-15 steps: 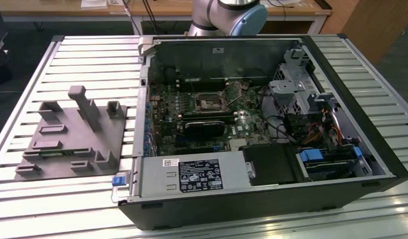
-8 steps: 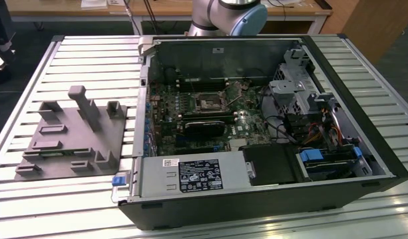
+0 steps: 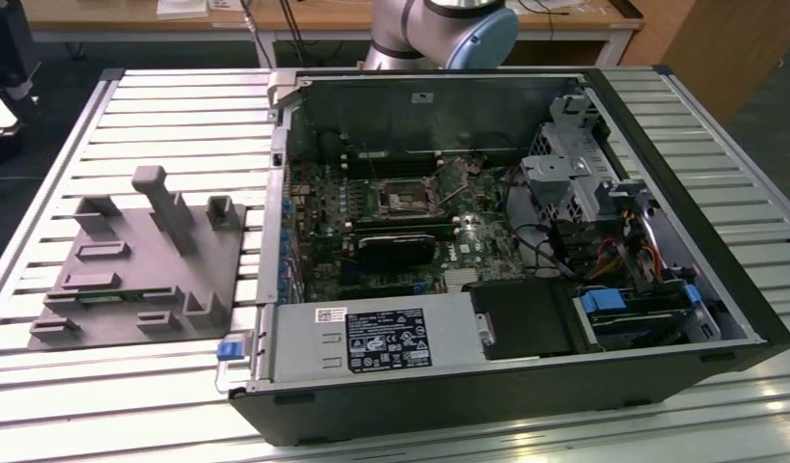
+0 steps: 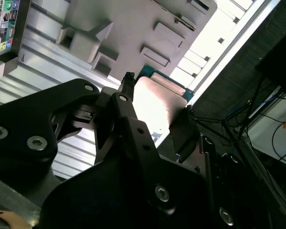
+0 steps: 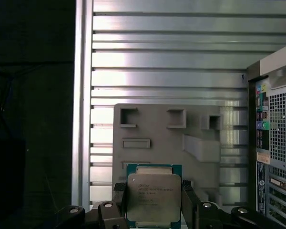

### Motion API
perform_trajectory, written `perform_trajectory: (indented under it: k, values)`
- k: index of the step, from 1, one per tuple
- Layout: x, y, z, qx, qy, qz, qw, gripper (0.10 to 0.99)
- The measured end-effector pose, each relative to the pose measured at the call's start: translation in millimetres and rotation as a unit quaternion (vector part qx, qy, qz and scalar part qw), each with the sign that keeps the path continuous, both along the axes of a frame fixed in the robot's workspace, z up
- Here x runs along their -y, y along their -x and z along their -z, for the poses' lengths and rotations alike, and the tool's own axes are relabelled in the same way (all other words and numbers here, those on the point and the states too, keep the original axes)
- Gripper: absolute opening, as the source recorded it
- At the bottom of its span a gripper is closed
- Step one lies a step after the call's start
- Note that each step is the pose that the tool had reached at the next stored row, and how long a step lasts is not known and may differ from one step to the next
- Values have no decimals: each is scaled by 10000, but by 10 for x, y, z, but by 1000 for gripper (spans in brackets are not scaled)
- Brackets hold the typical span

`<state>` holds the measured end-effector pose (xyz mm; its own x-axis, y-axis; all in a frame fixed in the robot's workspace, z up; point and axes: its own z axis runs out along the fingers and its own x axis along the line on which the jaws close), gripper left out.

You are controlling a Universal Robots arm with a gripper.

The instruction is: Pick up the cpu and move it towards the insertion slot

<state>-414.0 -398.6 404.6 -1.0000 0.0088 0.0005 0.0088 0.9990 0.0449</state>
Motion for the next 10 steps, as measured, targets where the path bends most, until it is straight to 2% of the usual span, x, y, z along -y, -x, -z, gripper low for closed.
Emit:
perform_trajectory:
  k: [10]
  values:
    - [0,-95,1,0,-2,0,10000,545]
